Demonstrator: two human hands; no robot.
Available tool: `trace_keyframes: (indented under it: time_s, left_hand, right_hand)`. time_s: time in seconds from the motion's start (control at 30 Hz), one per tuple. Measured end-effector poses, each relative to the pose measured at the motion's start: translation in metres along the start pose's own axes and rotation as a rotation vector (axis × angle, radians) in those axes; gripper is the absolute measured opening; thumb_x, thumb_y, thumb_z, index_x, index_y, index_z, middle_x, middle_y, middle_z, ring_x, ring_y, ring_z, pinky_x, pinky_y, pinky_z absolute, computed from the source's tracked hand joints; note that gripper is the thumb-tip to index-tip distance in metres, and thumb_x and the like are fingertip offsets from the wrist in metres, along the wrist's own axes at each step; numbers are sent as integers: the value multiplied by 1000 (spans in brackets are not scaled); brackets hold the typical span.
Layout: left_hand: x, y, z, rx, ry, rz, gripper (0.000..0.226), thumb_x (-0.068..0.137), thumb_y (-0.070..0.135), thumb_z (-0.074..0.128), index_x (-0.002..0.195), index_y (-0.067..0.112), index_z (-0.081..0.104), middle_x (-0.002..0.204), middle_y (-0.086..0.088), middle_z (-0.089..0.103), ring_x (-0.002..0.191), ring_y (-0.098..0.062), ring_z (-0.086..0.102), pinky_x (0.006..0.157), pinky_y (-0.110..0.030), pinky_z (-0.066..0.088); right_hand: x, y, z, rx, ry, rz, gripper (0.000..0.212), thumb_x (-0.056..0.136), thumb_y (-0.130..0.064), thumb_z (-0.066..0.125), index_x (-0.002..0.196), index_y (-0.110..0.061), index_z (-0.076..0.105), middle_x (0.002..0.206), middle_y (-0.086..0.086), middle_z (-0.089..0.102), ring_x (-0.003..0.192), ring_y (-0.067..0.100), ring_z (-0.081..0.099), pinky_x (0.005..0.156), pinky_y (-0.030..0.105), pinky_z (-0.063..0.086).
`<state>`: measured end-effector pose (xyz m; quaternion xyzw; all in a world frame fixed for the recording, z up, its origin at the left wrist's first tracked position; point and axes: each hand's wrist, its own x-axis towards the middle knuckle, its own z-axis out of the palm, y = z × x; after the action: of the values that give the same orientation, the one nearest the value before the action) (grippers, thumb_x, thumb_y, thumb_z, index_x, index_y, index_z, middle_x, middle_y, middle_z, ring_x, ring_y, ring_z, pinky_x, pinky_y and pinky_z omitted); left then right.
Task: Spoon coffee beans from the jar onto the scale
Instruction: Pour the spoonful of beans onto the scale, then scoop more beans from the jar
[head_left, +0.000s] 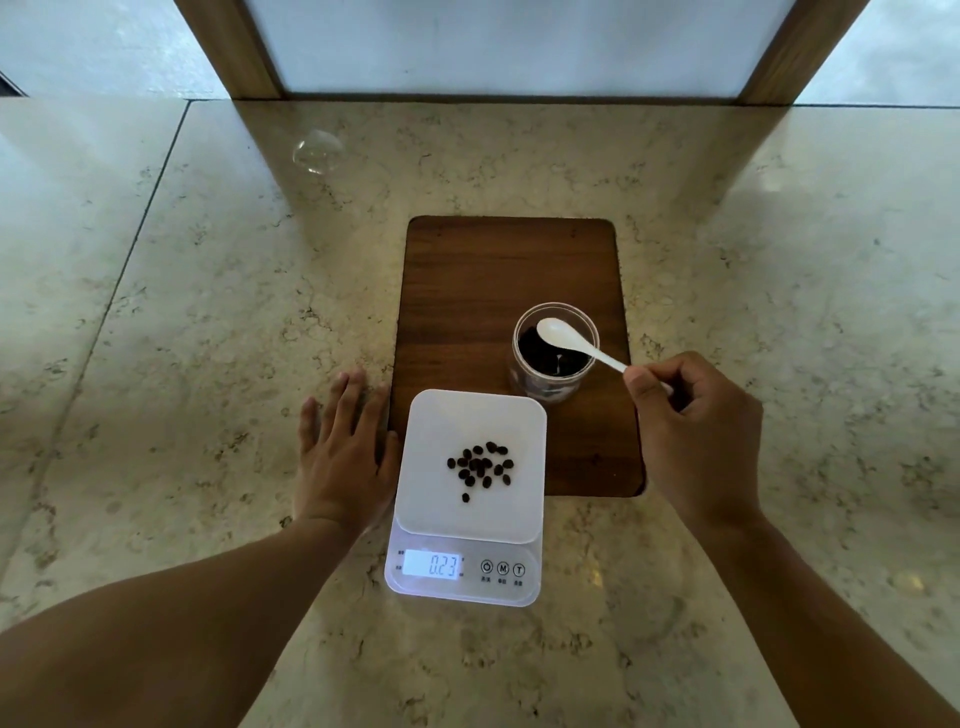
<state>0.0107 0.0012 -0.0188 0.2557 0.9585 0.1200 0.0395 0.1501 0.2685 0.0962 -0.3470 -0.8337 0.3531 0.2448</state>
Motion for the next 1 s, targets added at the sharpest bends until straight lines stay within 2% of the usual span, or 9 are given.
trace_keyframes:
  time_s: [0.07,0.1,0.33,0.4,0.63,0.73,0.9,1.0]
  left_hand:
    - [0,-1,0,6,5,4,62,94,42,25,150,18,35,162,-10,26,153,-23,10,122,-52,7]
    - [0,-1,1,10,8,6,62,94,42,25,150,18,35,162,-11,27,153,-23,10,122,-53,7]
    - [1,-4,4,9,0,6,61,94,42,27,150,19,35,162,-9,26,153,-22,10,123,-50,4]
    - [1,-5,5,12,-1,8,61,94,42,28,151,19,34,163,-9,25,153,-21,9,123,-49,3]
    - [1,-3,2,4,-12,8,62,94,41,26,152,18,33,163,-9,24,153,-22,8,123,-52,5]
    - [1,-4,2,4,-13,6,63,94,42,25,152,18,33,163,-9,25,153,-22,9,122,-53,6]
    - [1,-4,3,10,-12,16,63,94,42,27,152,17,32,163,-10,25,153,-23,9,122,-54,8]
    - [1,-4,3,3,-5,17,62,94,42,28,151,18,34,162,-11,26,153,-24,10,122,-54,8]
  right_hand:
    - [8,-2,0,-38,10,-30,15,90,-25,69,76,-19,67,60,-16,59,56,8,60,47,6,35]
    - [11,-4,0,-67,7,-55,16,91,-24,69,77,-16,68,59,-14,60,54,8,59,48,7,36]
    - [27,-15,9,-292,-81,-311,19,94,-18,64,77,-9,66,67,3,64,54,19,55,49,30,45]
    - [28,-16,13,-363,-111,-340,18,93,-16,63,77,-9,64,67,4,63,54,21,54,49,32,44]
    - [33,-8,19,-330,-192,-280,18,92,-18,66,78,-8,67,68,4,65,57,21,55,52,34,46]
    - [29,-9,20,-280,-209,-278,15,91,-17,70,79,-9,69,66,1,65,55,15,55,51,26,42]
    - [38,-8,14,-252,-110,-252,15,90,-16,70,77,-9,69,65,-2,64,55,12,53,51,16,34]
    - [42,-9,16,-276,-139,-291,14,90,-16,69,77,-10,67,70,-2,64,58,14,54,52,24,40]
